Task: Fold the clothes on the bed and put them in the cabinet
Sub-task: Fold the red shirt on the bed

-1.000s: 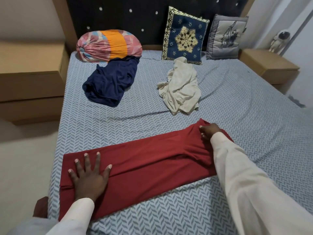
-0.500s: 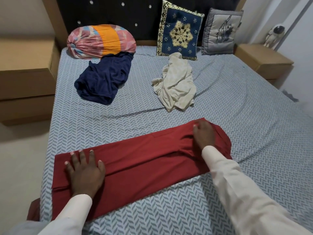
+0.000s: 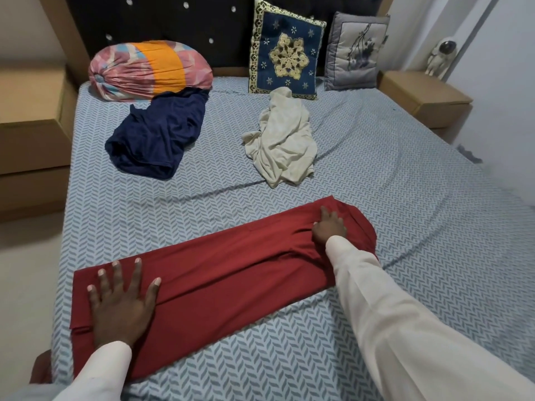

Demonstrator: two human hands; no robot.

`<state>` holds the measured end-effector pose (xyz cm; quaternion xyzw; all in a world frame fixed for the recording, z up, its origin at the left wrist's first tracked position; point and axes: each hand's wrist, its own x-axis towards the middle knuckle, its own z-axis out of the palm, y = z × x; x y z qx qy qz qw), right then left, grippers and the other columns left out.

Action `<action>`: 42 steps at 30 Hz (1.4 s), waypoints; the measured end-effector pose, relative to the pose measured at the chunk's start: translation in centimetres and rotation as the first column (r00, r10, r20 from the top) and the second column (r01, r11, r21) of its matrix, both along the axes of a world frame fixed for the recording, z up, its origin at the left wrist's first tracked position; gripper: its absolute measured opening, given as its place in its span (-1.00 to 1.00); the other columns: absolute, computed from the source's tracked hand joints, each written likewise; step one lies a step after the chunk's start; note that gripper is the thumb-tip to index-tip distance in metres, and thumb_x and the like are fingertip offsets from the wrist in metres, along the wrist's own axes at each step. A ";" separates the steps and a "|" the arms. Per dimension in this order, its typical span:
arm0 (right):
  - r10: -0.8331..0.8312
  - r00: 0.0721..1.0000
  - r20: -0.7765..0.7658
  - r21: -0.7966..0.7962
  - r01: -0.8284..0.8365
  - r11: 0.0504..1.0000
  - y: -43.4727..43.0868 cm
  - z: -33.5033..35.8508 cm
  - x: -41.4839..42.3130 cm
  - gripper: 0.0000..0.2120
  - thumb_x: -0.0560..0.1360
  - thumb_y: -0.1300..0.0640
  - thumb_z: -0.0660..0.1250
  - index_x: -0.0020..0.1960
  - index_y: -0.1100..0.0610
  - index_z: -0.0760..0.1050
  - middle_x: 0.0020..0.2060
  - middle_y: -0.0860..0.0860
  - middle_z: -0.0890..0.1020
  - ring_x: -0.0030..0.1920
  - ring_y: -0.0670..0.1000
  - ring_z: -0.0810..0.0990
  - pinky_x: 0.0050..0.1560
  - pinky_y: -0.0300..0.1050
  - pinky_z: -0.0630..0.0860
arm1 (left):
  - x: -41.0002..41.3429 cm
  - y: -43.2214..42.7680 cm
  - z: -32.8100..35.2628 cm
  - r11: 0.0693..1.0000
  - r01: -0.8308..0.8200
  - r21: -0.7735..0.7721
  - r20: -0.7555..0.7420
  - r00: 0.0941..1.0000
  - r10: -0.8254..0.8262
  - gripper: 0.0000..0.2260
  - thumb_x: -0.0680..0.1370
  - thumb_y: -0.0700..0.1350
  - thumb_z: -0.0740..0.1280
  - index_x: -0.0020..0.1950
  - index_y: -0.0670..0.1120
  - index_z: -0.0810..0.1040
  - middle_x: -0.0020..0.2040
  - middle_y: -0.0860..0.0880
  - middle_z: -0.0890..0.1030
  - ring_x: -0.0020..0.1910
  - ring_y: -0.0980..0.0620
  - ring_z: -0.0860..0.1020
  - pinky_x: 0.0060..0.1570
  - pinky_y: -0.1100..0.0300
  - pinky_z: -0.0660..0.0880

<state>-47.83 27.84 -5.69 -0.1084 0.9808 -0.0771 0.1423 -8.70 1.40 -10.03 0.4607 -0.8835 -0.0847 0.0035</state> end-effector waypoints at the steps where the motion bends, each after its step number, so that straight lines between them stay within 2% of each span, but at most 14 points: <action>1: 0.020 1.000 0.024 0.053 -0.021 0.998 -0.1 0.5 0.4 -0.38 0.57 0.01 0.15 0.58 -0.03 0.04 0.50 0.14 0.22 0.48 0.22 0.19 0.43 0.14 0.17 | 0.4 0.0 0.0 1.000 -0.014 -0.005 0.004 1.000 0.014 -0.26 0.49 0.42 -0.22 0.59 0.10 0.06 0.58 -0.18 0.11 0.56 -0.24 0.03 0.48 -0.12 -0.16; 6: 0.158 0.982 -0.107 0.148 -0.142 0.979 -2.0 1.9 5.3 -0.37 0.51 0.06 0.21 0.55 -0.04 0.15 0.42 0.12 0.32 0.42 0.22 0.25 0.39 0.19 0.19 | 1.7 1.0 0.5 0.995 -0.100 0.021 0.023 0.995 0.099 -0.36 0.57 0.31 -0.15 0.59 0.04 0.10 0.57 -0.24 0.11 0.54 -0.27 0.03 0.48 -0.13 -0.14; 10: 0.415 0.891 -0.183 0.076 -0.408 0.910 -5.1 1.4 11.9 -0.53 0.42 0.07 0.21 0.32 -0.10 0.45 0.21 0.05 0.51 0.23 0.17 0.41 0.23 0.06 0.27 | 3.2 1.6 2.4 0.947 -0.290 0.135 -0.104 0.947 0.305 -0.39 0.59 0.15 0.22 0.55 -0.12 0.21 0.47 -0.35 0.24 0.43 -0.37 0.20 0.39 -0.23 0.15; 13: 0.557 0.815 -0.161 0.068 -0.554 0.830 -8.6 0.8 17.6 -0.55 0.34 0.00 0.10 0.18 -0.07 0.53 0.12 0.03 0.55 0.16 0.15 0.43 0.16 0.03 0.26 | 5.5 1.7 4.4 0.893 -0.386 0.231 -0.184 0.884 0.429 -0.38 0.52 -0.04 0.37 0.48 -0.26 0.23 0.30 -0.42 0.37 0.27 -0.40 0.35 0.23 -0.22 0.32; 18: 0.693 0.707 -0.143 -0.033 -0.703 0.710 -15.8 1.2 26.9 -0.61 0.34 -0.03 0.12 0.09 -0.04 0.55 0.05 0.04 0.55 0.12 0.16 0.45 0.08 0.04 0.32 | 9.4 1.4 6.2 0.708 -0.474 0.524 -0.064 0.806 0.588 -0.41 0.46 0.08 0.43 0.30 -0.26 0.34 0.27 -0.31 0.48 0.26 -0.28 0.47 0.22 -0.05 0.41; 21: 0.766 0.636 -0.093 -0.069 -0.771 0.632 -19.9 1.9 31.3 -0.65 0.44 -0.01 0.13 0.12 0.07 0.53 0.09 0.11 0.54 0.14 0.19 0.47 0.09 0.03 0.35 | 10.0 2.0 6.6 0.717 -0.423 0.554 0.022 0.869 0.495 -0.40 0.41 0.13 0.46 0.27 -0.23 0.43 0.22 -0.24 0.57 0.20 -0.19 0.56 0.13 0.09 0.50; 23: 0.784 0.620 -0.025 -0.108 -0.782 0.614 -22.9 2.3 34.2 -0.67 0.55 -0.01 0.17 0.19 0.16 0.49 0.14 0.18 0.53 0.18 0.22 0.50 0.14 0.03 0.39 | 10.4 2.3 7.1 0.736 -0.405 0.542 0.043 0.888 0.457 -0.53 0.41 0.05 0.41 0.23 -0.16 0.50 0.20 -0.22 0.59 0.17 -0.18 0.58 0.10 0.10 0.53; 25: 0.775 0.629 0.065 -0.124 -0.765 0.632 -25.5 3.0 36.3 -0.53 0.57 -0.09 0.17 0.29 0.24 0.42 0.23 0.26 0.51 0.23 0.25 0.49 0.23 0.04 0.39 | 10.5 2.3 7.5 0.729 -0.404 0.553 0.053 0.890 0.453 -0.60 0.43 -0.01 0.33 0.24 -0.10 0.52 0.22 -0.21 0.56 0.18 -0.21 0.56 0.14 0.06 0.53; 29: 0.754 0.644 0.132 -0.010 -0.760 0.650 -28.8 4.6 39.2 -0.29 0.41 -0.24 0.36 0.37 0.22 0.39 0.27 0.18 0.52 0.27 0.19 0.51 0.19 -0.03 0.46 | 11.1 1.8 7.5 0.636 -0.407 0.655 0.000 0.842 0.539 -0.59 0.57 -0.01 0.19 0.40 -0.10 0.37 0.32 -0.21 0.50 0.27 -0.22 0.50 0.27 -0.03 0.44; 32: 0.750 0.651 0.116 0.090 -0.759 0.645 -29.9 4.5 40.1 -0.30 0.34 -0.19 0.47 0.33 0.18 0.43 0.24 0.09 0.55 0.25 0.11 0.55 0.18 -0.10 0.50 | 11.3 1.7 7.8 0.543 -0.393 0.742 -0.084 0.749 0.658 -0.65 0.65 -0.07 0.05 0.40 -0.17 0.32 0.35 -0.23 0.47 0.31 -0.20 0.46 0.33 -0.03 0.37; 34: 0.735 0.673 0.086 0.097 -0.740 0.666 -30.3 4.3 40.6 -0.37 0.36 -0.10 0.46 0.32 0.17 0.43 0.23 0.08 0.56 0.24 0.09 0.57 0.18 -0.11 0.53 | 11.4 1.9 7.9 0.544 -0.362 0.757 -0.120 0.741 0.660 -0.67 0.65 -0.11 0.11 0.38 -0.18 0.39 0.31 -0.20 0.51 0.27 -0.17 0.50 0.27 0.03 0.44; 37: 0.717 0.694 0.065 -0.014 -0.717 0.696 -30.4 4.2 39.7 -0.50 0.46 0.03 0.36 0.33 0.20 0.40 0.25 0.11 0.55 0.25 0.13 0.57 0.17 -0.06 0.52 | 11.8 2.3 7.5 0.607 -0.281 0.744 -0.187 0.784 0.592 -0.71 0.49 0.01 0.24 0.17 0.01 0.55 0.15 -0.03 0.63 0.09 -0.11 0.60 0.14 0.04 0.53; 40: 0.617 0.758 0.212 -0.246 -0.570 0.784 -29.6 5.3 36.2 -0.49 0.57 -0.08 0.23 0.36 0.26 0.40 0.23 0.22 0.55 0.25 0.21 0.54 0.22 -0.02 0.46 | 11.4 3.5 8.7 0.673 -0.184 0.717 -0.318 0.772 0.551 -0.72 0.32 -0.05 0.26 -0.01 0.01 0.61 -0.10 0.05 0.67 -0.10 -0.01 0.62 -0.04 0.13 0.55; 42: 0.572 0.727 0.380 -0.341 -0.465 0.817 -28.0 5.6 32.7 -0.64 0.54 0.07 0.30 0.23 0.27 0.51 0.00 0.29 0.60 -0.03 0.21 0.63 0.02 0.01 0.51 | 10.2 4.7 9.4 0.686 -0.078 0.723 -0.414 0.746 0.521 -0.74 0.29 -0.12 0.30 -0.07 -0.04 0.64 -0.25 0.07 0.66 -0.25 0.08 0.60 -0.20 0.18 0.53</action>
